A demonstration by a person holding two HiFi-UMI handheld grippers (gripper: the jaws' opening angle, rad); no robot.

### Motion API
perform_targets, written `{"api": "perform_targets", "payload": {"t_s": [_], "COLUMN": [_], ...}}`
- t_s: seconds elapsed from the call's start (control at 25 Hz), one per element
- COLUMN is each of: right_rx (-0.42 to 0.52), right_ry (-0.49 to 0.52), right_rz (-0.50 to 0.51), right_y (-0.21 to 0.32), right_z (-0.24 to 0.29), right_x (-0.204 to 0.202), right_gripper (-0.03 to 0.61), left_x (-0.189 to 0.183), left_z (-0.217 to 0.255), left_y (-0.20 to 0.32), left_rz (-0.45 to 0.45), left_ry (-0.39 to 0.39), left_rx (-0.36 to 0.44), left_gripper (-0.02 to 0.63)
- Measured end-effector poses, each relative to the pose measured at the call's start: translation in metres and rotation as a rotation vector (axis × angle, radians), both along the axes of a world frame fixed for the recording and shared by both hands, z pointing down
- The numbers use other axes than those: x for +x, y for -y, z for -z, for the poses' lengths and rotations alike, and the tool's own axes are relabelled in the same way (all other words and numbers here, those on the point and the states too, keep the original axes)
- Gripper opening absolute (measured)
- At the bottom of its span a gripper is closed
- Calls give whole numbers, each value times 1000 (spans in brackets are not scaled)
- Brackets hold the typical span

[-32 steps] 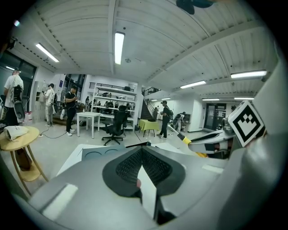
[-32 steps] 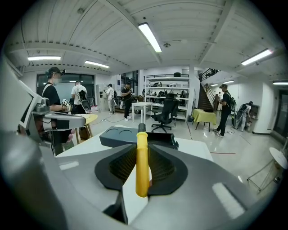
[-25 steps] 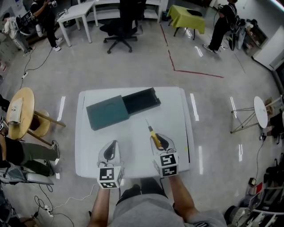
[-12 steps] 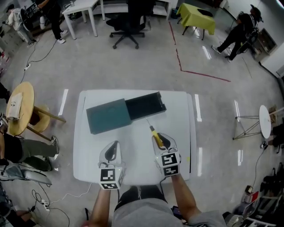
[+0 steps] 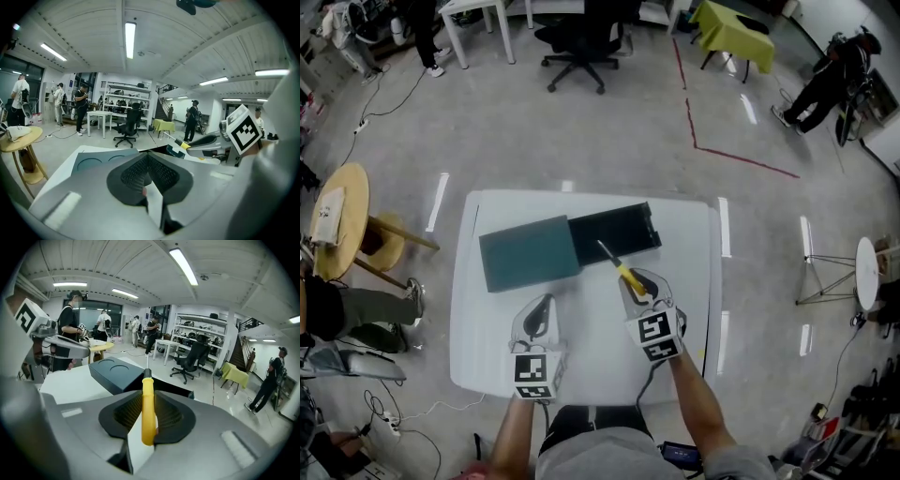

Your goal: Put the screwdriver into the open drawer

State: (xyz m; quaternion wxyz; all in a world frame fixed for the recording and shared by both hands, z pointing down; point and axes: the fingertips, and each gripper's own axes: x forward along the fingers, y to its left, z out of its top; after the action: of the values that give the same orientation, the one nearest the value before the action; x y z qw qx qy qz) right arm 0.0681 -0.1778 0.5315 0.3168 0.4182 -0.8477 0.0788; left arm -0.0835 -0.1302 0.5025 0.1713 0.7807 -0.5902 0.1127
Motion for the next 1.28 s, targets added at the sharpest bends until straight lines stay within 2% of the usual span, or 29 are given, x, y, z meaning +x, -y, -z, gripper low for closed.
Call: {"api": "perform_targets", "payload": {"t_s": [0.76,1.28], "right_rx": [-9,-127], "right_ry": [-252,-345], "right_rz": [285,390], "right_y": [72,92], "right_z": [-64,-109], "right_x": [-29,-42], "right_gripper": [83,83], "left_x": [-9,-16], "left_z": [-41,-49], "left_y": [35,39], "left_rz": [51,88], "left_ry": [2,3], "left_rx": [-62,-80], "left_gripper": [12,11]}}
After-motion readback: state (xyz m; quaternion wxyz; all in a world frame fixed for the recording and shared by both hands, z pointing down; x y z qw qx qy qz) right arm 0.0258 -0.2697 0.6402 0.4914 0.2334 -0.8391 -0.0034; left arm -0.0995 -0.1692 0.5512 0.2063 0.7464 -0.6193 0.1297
